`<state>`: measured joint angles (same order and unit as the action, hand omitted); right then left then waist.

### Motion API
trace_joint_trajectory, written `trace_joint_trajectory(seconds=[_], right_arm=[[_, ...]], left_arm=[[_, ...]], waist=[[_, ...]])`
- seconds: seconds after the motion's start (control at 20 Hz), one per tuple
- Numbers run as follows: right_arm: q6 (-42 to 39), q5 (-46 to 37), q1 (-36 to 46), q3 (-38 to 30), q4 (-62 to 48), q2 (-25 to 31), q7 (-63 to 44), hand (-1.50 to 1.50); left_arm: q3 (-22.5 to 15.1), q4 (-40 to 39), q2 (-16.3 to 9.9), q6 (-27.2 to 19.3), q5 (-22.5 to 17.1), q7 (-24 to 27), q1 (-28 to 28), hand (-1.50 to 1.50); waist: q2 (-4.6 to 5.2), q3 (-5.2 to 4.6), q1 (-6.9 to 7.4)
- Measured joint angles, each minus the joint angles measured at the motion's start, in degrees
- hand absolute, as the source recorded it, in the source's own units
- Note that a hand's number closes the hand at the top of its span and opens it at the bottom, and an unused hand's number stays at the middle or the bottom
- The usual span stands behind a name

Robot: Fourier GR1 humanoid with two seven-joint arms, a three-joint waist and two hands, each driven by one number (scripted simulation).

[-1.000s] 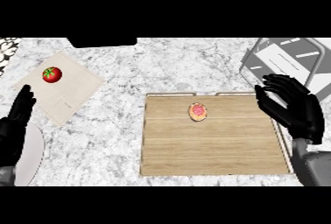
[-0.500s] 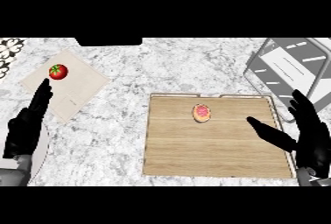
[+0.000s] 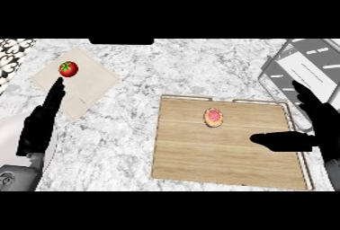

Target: Pick the cupcake from the tray and place it in the tiered basket

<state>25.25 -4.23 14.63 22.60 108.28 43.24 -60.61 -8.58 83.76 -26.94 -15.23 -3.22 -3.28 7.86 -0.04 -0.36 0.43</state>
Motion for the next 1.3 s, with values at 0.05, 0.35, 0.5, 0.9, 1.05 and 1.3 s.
trace_joint_trajectory(seconds=[0.05,0.35,0.5,0.9,1.05,1.3], right_arm=[[-1.3,0.3,2.4,0.2,-0.5,0.0,-1.6,-1.50],[-5.9,1.6,12.7,2.2,-6.5,-2.9,-7.8,-1.50],[-7.4,3.5,16.0,2.7,-10.5,-5.0,-9.0,-1.50],[-10.3,4.4,20.5,7.1,-18.4,-10.0,-10.7,-1.50],[-10.8,4.0,21.1,8.2,-20.1,-11.5,-10.7,-1.50],[-11.4,2.2,21.2,10.1,-21.8,-13.8,-10.6,-1.50]], left_arm=[[-0.3,-0.3,0.4,0.0,0.3,-0.3,0.8,0.00],[0.1,-0.5,0.3,1.0,0.6,-0.8,1.9,0.00],[0.2,-1.8,1.2,0.9,0.8,0.0,2.4,0.00],[0.4,-1.9,1.9,0.9,1.6,-0.3,2.2,0.00],[0.9,-2.4,2.2,0.9,1.8,0.2,2.4,0.00],[1.3,-2.3,2.6,0.9,2.3,0.1,1.8,0.00]], waist=[[0.05,0.03,0.16],[0.12,0.13,0.87],[0.20,0.15,0.87],[0.00,0.20,0.48],[-0.04,0.22,0.11],[-0.12,0.26,-0.11]])
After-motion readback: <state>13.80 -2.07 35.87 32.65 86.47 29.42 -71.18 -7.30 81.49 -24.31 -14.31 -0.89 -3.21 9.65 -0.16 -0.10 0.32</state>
